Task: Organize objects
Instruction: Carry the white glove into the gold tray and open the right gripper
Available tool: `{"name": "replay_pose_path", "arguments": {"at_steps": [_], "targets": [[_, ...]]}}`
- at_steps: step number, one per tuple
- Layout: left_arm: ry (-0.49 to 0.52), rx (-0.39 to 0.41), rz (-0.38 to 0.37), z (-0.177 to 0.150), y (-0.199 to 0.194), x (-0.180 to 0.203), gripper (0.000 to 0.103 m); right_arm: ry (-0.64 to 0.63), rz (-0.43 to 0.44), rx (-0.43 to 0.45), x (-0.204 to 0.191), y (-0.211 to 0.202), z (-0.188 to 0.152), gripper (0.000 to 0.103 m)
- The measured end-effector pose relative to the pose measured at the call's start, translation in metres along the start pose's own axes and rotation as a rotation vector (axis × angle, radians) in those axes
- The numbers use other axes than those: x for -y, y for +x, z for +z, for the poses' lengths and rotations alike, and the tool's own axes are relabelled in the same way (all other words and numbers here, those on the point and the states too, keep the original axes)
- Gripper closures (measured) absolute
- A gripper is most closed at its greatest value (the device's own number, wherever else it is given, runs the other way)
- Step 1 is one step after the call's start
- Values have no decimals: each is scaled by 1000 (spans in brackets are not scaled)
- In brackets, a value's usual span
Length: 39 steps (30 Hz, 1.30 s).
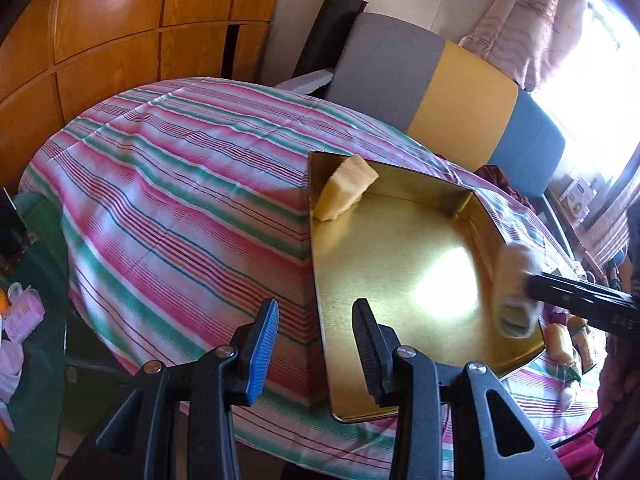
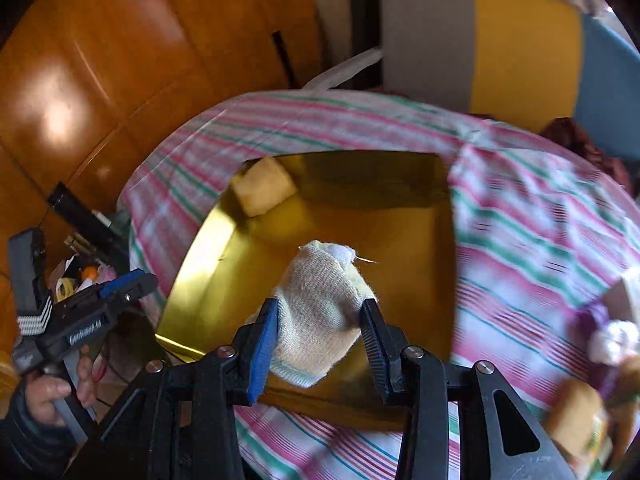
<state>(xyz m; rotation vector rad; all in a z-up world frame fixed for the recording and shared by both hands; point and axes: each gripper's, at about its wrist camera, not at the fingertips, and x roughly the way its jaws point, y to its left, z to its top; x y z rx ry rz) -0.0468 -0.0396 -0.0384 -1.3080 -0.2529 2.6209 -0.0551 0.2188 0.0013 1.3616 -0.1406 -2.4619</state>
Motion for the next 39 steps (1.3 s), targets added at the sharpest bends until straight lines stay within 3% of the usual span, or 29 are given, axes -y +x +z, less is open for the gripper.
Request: {"name": "replay_pose_path", "arguments": {"at_steps": [7, 16, 21, 23, 25, 27, 39], "targets": [[16, 22, 26, 0, 1, -1, 65, -27, 25, -50, -25, 47, 19, 61], [54, 62, 149, -4, -4, 4, 65, -16, 54, -99, -45, 117, 58, 59], [48, 66, 172, -4, -5, 0, 65, -42, 68, -114, -65, 148, 73, 57], [45, 64, 174, -3, -4, -1, 65, -48, 86, -100, -69, 148, 76, 55], [46, 53, 183, -4, -2, -1, 65, -47, 99, -84, -69, 144, 76, 42], [44, 49, 187, -4, -1, -2, 65, -56, 100, -71, -69, 137, 74, 38], [80, 48, 176, -10, -3, 13, 65, -93, 4, 56, -61, 71, 45, 11]]}}
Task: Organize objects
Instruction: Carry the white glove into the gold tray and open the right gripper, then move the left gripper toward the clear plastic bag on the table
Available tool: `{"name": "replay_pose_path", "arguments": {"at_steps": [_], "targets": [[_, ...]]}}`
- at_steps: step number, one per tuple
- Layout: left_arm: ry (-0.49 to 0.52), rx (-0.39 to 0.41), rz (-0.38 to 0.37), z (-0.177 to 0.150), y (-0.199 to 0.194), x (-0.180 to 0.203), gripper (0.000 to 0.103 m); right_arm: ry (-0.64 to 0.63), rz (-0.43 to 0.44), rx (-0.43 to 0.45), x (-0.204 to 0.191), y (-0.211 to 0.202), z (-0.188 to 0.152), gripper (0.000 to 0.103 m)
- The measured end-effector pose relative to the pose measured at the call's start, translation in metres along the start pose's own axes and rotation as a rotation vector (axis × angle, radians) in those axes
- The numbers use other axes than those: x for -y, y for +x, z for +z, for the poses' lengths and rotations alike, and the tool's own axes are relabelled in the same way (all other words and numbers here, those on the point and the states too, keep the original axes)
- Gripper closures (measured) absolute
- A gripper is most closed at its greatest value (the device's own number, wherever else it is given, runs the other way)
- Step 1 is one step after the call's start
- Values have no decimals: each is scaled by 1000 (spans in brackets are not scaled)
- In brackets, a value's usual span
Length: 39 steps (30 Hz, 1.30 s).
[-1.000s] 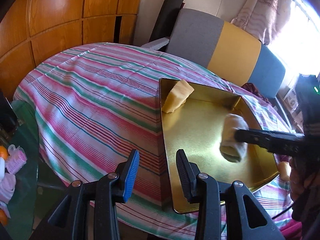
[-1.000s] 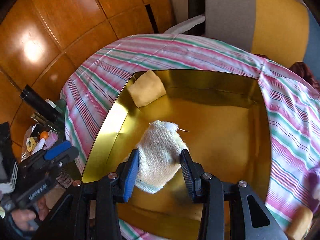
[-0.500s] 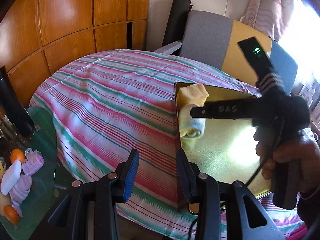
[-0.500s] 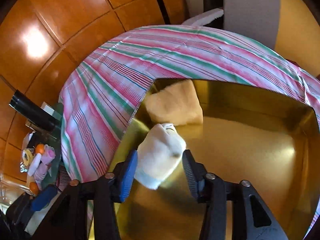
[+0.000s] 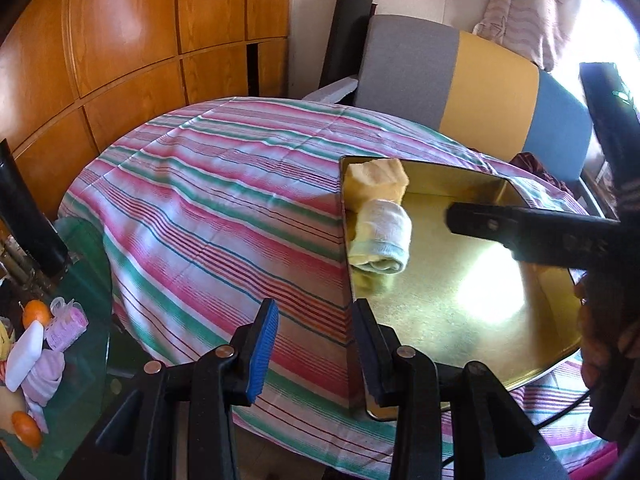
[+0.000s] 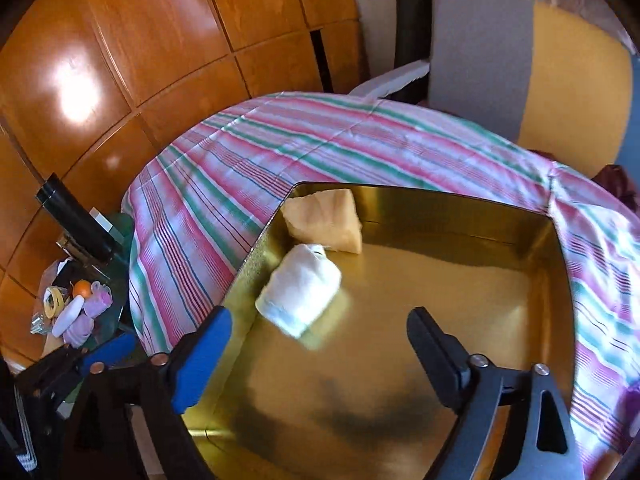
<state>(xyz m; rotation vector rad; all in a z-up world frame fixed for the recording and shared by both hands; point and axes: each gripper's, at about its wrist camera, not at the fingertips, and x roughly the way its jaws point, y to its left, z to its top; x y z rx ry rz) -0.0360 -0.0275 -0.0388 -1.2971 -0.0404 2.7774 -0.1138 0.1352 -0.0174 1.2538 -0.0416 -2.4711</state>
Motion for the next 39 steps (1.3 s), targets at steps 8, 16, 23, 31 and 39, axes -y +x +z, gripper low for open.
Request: {"name": "replay_pose_path", "arguments": {"at_steps": [8, 16, 23, 31, 39], "targets": [[9, -29, -97, -5, 1, 12, 65, 40, -70, 68, 35, -63, -44, 0], [120, 11, -251, 3, -18, 54, 65, 245, -207, 105, 125, -147, -114, 0], [414, -3, -483, -2, -26, 155, 65, 479, -458, 149, 209, -246, -193, 0], [698, -113, -720, -44, -25, 284, 65, 706, -612, 177, 265, -302, -263, 0], [893, -184, -869, -94, -36, 369, 65, 757, -610, 190, 272, -302, -283, 0]]}}
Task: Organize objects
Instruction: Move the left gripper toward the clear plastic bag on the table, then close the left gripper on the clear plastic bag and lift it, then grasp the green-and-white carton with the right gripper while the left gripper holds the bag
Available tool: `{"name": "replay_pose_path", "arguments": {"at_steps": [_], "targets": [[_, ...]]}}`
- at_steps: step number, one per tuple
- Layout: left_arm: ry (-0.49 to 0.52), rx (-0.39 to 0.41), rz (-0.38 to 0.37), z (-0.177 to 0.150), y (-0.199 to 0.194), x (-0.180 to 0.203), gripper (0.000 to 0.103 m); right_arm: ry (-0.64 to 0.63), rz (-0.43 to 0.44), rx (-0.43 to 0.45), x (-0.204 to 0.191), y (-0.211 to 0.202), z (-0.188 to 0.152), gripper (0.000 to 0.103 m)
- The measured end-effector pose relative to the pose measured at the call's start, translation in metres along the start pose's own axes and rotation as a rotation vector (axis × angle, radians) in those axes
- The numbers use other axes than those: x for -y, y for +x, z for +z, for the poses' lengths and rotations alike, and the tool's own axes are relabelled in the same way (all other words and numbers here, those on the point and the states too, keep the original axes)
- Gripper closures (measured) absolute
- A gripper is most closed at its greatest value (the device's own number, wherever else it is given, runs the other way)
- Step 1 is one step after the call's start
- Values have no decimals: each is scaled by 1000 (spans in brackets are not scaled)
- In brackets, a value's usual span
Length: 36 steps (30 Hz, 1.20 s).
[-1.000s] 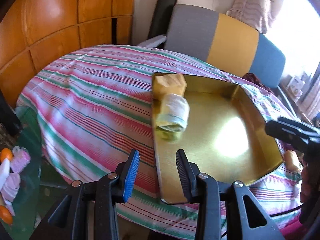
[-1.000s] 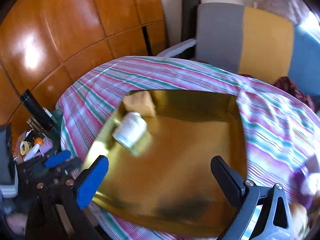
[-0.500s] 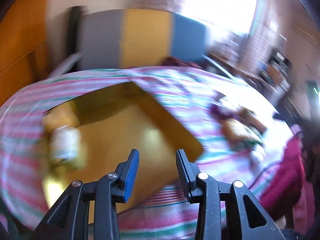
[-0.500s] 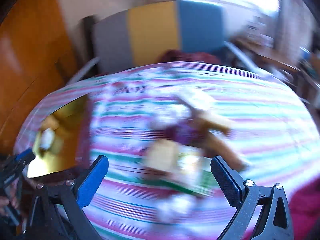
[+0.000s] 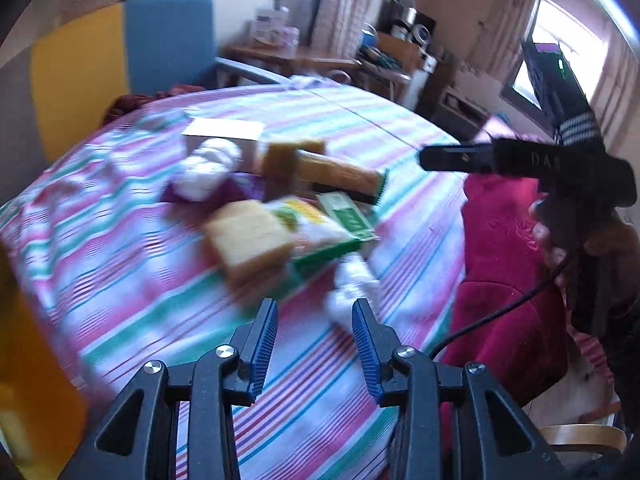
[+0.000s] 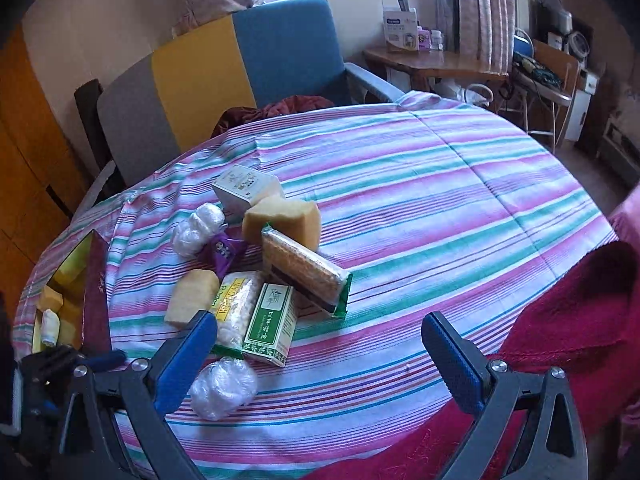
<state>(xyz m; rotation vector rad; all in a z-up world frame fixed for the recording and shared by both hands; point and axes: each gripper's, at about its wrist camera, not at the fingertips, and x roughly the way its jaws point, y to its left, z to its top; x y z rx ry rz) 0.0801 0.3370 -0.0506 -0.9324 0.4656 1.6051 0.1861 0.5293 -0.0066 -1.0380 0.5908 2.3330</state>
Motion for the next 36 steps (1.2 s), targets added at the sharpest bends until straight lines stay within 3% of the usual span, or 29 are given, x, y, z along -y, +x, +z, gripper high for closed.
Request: {"name": "replay_pose_path", "arguments": {"at_steps": [10, 13, 15, 20, 23, 26, 30, 36], "targets": [[8, -91, -21, 17, 62, 24, 60, 144, 118, -35, 18, 11, -3, 0], [-44, -124, -25, 13, 77, 16, 68, 163, 141, -35, 21, 12, -4, 0], [-81, -110, -44, 6, 74, 9, 69, 153, 135, -41, 18, 12, -4, 0], [-118, -94, -7, -12, 53, -8, 70, 134, 78, -93, 14, 20, -2, 2], [-135, -74, 38, -26, 37, -22, 70, 106, 6, -145, 8, 29, -1, 6], [-165, -58, 68, -41, 19, -37, 70, 60, -57, -206, 1, 39, 1, 17], [-170, -44, 84, -56, 5, -42, 70, 43, -31, -261, -14, 53, 3, 24], [-195, -28, 97, -66, -3, -42, 70, -1, -94, -292, -42, 83, 7, 29]]}}
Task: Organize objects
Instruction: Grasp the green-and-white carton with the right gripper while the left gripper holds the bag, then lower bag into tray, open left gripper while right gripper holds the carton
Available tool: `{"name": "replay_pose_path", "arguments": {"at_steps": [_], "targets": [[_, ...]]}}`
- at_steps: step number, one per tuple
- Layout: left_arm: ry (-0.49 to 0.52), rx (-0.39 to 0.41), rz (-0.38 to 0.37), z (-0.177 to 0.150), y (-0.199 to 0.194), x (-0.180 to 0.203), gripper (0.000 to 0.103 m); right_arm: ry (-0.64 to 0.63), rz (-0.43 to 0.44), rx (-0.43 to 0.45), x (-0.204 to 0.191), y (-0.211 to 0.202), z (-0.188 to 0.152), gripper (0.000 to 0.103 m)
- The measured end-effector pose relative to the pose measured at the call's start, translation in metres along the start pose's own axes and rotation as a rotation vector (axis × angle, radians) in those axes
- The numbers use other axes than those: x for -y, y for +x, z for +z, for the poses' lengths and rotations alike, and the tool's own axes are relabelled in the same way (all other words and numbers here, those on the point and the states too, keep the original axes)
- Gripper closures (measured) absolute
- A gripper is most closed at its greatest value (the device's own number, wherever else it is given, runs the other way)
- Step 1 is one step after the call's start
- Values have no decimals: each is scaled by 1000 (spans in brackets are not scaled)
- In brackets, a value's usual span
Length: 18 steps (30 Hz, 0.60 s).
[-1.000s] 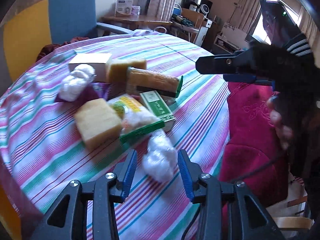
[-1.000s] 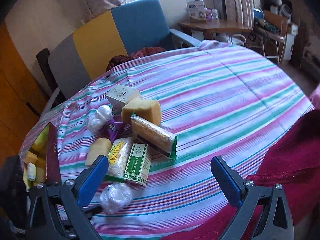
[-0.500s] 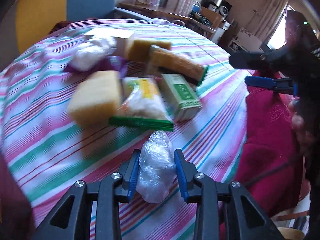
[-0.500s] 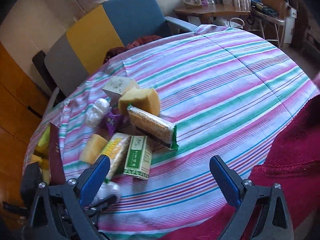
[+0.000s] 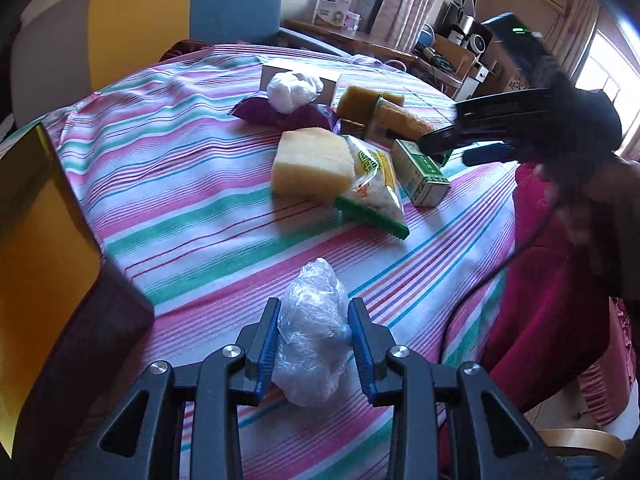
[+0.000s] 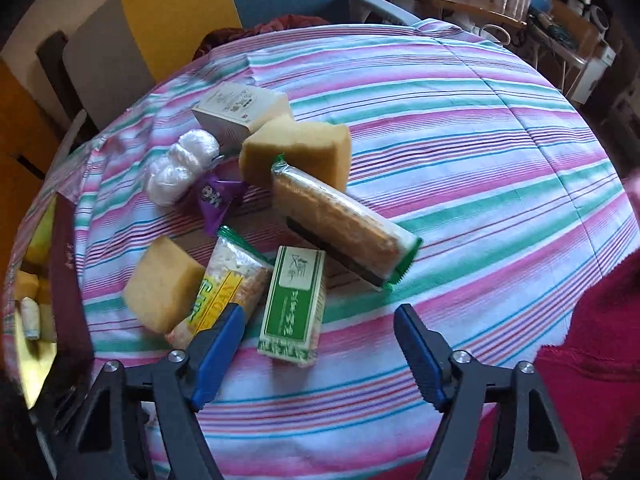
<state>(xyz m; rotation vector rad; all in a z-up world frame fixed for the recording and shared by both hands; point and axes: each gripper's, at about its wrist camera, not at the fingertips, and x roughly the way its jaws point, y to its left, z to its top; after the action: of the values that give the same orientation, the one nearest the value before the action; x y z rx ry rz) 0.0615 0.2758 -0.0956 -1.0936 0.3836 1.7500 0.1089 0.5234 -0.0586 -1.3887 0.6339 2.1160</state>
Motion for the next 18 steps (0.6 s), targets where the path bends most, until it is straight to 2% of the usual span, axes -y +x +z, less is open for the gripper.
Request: {"name": "replay_pose_path", "arguments": {"at_steps": [2, 3, 4, 6, 8, 18], "targets": [[-8, 4, -1, -2, 1, -1, 70, 0, -45, -11, -4, 12, 2, 37], [-12, 6, -2, -3, 1, -1, 70, 4, -21, -25, -5, 21, 4, 40], [-15, 8, -3, -3, 1, -2, 69, 12, 20, -37, -6, 26, 4, 47], [-24, 11, -8, -4, 2, -3, 69, 0, -24, -93, -7, 44, 0, 67], [-31, 15, -13, -5, 1, -5, 69, -26, -54, -59, -12, 40, -2, 73], [-55, 17, -28, -5, 4, -7, 68, -19, -26, -70, -10, 42, -5, 71]]}}
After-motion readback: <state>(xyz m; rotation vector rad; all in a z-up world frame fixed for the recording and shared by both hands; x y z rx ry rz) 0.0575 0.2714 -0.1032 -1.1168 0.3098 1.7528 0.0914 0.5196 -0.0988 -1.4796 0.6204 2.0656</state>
